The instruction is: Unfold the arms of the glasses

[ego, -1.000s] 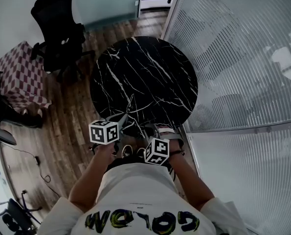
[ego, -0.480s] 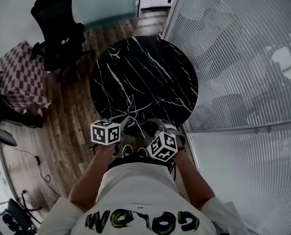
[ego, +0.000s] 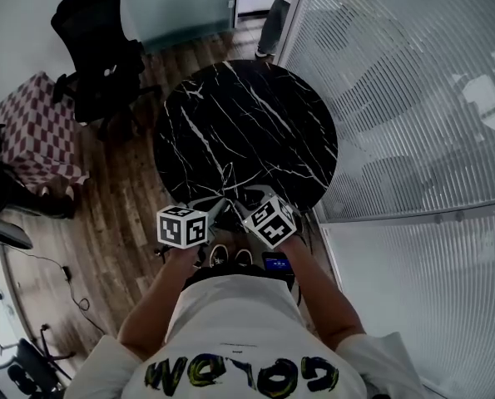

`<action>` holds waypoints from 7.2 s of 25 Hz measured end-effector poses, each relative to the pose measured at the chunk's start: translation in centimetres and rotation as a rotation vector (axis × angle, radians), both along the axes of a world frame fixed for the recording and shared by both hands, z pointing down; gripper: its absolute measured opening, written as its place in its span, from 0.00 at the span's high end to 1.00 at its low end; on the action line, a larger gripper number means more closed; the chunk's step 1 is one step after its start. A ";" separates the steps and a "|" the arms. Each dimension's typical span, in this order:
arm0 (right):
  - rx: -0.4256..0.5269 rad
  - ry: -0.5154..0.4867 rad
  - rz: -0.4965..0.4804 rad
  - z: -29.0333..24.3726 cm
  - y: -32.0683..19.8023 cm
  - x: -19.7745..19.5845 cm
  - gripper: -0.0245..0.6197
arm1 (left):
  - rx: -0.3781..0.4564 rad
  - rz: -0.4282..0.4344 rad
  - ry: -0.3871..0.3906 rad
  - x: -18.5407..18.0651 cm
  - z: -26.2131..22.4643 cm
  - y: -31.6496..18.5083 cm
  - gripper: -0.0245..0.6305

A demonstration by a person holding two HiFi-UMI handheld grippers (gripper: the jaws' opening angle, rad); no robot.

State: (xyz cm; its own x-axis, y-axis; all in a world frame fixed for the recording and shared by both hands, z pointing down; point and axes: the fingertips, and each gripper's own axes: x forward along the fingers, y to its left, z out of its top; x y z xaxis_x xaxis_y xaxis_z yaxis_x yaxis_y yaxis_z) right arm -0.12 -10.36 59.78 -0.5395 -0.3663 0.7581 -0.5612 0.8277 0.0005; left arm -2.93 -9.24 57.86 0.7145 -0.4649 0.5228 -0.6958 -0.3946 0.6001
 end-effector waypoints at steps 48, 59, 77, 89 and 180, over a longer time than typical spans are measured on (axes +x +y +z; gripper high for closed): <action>0.099 0.232 -0.041 2.5 -1.5 5.7 0.95 | -0.048 0.077 -0.067 -0.9 1.8 2.6 0.96; 0.077 0.266 -0.069 3.9 -2.0 6.2 0.95 | -0.056 0.116 -0.134 -0.3 4.1 2.1 0.96; -0.074 0.335 -0.097 18.1 -3.4 8.2 0.95 | -0.205 0.199 -0.262 1.4 17.9 0.3 0.95; -0.090 0.376 -0.098 22.0 -4.3 8.4 0.95 | -0.214 0.209 -0.320 1.4 22.1 -0.7 0.95; 0.510 -0.716 0.220 -30.0 8.1 2.4 0.96 | 0.796 -0.078 -0.032 1.8 -25.1 5.9 0.96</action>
State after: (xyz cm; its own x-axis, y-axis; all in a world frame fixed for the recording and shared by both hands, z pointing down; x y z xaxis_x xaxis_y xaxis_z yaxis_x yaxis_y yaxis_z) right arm 2.26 -2.28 29.79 -0.6980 -0.7160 -0.0139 -0.7135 0.6970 -0.0722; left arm -1.12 -3.34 32.74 0.6546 -0.7553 0.0328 -0.7514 -0.6452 0.1382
